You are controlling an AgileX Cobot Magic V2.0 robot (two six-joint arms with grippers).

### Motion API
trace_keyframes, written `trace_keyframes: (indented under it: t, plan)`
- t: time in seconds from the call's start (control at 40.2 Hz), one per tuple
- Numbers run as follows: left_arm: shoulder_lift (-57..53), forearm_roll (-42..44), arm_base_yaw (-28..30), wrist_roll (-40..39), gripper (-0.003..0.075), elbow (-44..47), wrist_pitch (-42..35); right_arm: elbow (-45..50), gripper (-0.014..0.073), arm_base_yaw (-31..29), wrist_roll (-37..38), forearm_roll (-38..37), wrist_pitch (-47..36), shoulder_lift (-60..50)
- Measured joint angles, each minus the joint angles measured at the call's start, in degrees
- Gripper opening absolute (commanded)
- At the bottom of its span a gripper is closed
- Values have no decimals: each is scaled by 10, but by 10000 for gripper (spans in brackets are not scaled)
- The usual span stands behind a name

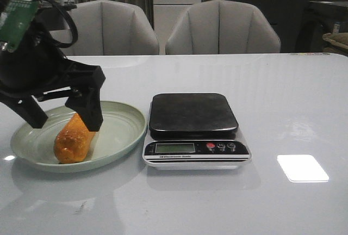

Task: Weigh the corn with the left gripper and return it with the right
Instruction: 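Lower the left gripper over the orange corn cob on the plate, then close the left gripper on the corn cob and lift it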

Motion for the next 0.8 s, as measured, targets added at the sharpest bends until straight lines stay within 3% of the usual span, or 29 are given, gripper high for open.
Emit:
trace_keyframes:
  t: [0.174, 0.249, 0.299, 0.448, 0.547, 0.796]
  plan:
    - [45, -7, 0, -1, 624, -22, 8, 0, 178, 0, 0, 0, 0, 0]
    - [61, -11, 0, -2, 585, -30, 9, 0, 178, 0, 0, 0, 0, 0]
    - [70, -12, 0, -3, 536, -34, 9, 0, 178, 0, 0, 0, 0, 0]
    - [91, -13, 0, -4, 238, -53, 18, 0, 178, 0, 0, 0, 0, 0]
    - [98, -13, 0, -4, 102, -73, 30, 0, 178, 0, 0, 0, 0, 0]
    - [97, -14, -11, -4, 122, -171, 86, 0, 178, 0, 0, 0, 0, 0]
